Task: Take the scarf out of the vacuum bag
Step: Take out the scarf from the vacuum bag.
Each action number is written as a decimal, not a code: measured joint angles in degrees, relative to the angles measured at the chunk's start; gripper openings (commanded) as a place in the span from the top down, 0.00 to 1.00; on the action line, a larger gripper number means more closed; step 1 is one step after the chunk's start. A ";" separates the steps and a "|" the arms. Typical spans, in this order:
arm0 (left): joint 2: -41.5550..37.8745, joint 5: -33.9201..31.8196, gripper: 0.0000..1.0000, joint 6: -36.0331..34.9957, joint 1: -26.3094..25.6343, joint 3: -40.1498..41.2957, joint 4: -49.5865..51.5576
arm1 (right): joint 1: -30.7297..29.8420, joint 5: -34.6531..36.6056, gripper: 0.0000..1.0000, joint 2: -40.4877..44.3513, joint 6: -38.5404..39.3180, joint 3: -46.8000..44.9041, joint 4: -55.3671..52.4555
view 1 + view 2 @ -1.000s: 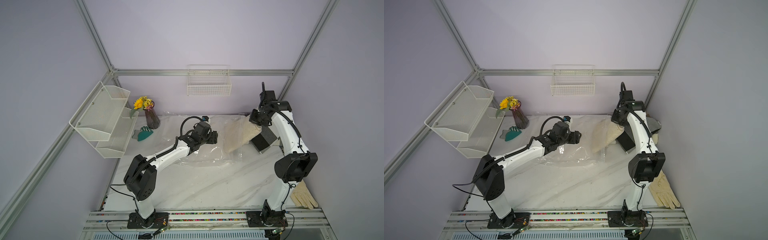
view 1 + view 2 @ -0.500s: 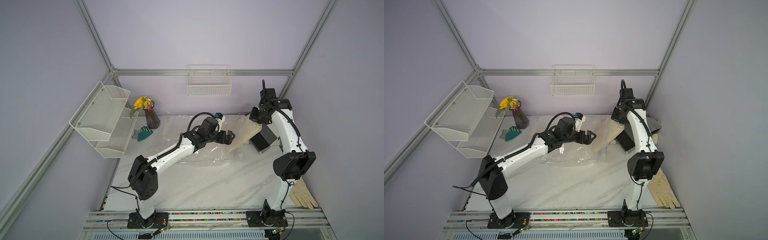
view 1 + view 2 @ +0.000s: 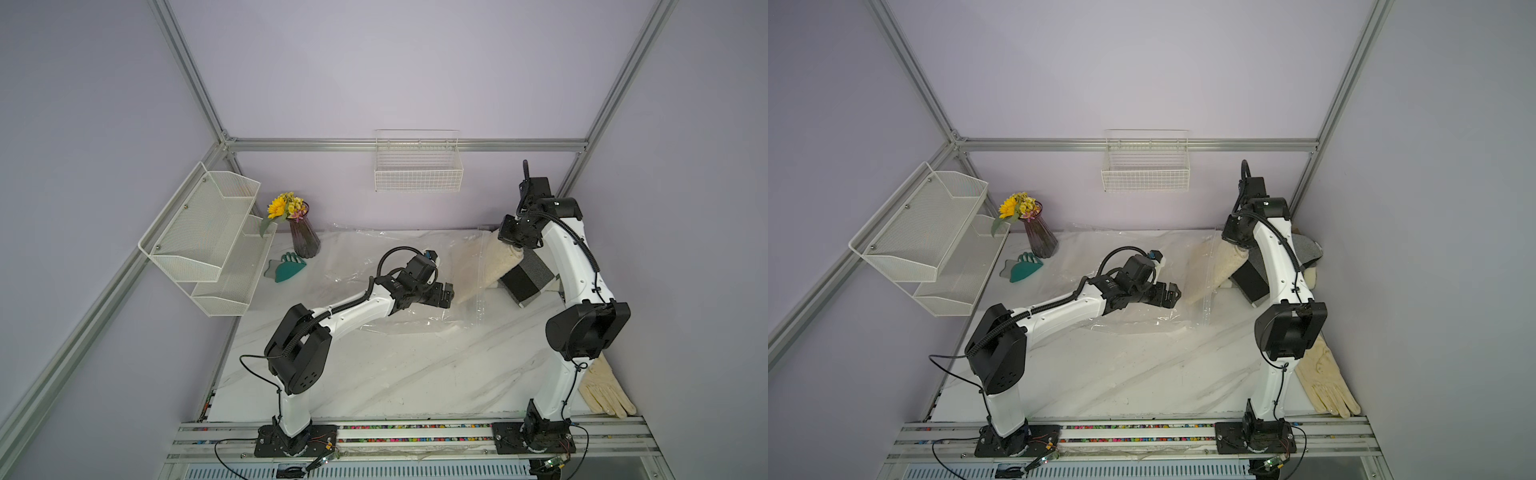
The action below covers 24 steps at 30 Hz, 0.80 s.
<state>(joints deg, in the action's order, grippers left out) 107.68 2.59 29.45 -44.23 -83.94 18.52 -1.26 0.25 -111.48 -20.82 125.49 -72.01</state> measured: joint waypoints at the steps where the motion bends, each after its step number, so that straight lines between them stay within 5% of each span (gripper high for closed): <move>1: 0.48 -0.09 0.00 0.00 0.46 0.31 -0.66 | 0.00 0.02 1.00 0.02 0.28 0.00 0.04; 24: 10.99 4.31 0.00 4.22 9.60 4.04 -8.90 | 0.02 6.73 1.00 0.26 2.38 4.33 0.39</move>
<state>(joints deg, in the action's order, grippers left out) 118.67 6.90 33.67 -34.63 -79.90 9.63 -1.23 6.98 -111.22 -18.44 129.82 -71.61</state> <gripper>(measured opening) 0.997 0.088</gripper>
